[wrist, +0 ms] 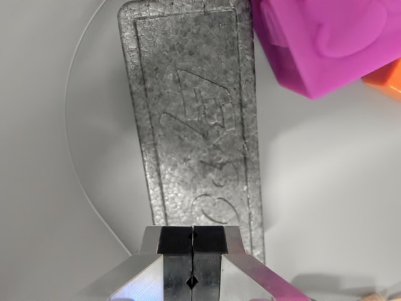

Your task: Pick an object from the bin

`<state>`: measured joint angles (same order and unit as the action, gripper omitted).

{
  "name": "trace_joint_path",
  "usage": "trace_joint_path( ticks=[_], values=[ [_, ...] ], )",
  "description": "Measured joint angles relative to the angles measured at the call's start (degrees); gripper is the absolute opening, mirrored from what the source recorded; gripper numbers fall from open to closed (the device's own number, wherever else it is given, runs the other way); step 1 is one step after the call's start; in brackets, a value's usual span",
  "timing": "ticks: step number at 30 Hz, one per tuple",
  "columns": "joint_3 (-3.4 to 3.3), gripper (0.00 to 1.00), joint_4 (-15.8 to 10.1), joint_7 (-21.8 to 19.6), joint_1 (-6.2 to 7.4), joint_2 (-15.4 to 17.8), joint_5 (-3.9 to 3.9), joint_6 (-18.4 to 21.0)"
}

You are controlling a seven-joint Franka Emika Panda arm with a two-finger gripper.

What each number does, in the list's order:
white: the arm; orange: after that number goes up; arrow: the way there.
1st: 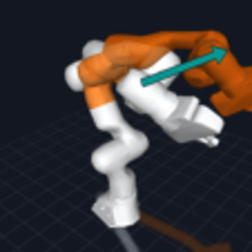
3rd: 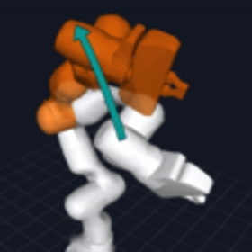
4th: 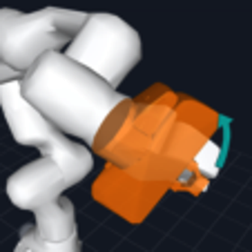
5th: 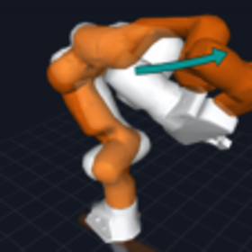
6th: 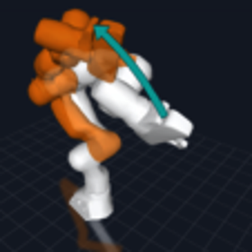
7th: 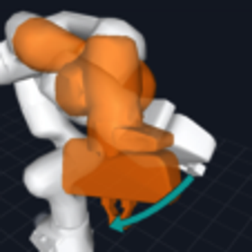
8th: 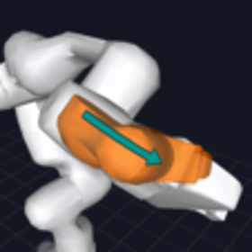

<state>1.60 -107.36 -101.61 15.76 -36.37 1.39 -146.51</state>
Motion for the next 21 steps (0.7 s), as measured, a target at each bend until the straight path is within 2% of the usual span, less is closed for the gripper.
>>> trace_joint_path(
  ticks=[21],
  values=[
    [0.07,0.00,-0.8,0.0,0.00,6.4,0.00,6.1]
  ],
)
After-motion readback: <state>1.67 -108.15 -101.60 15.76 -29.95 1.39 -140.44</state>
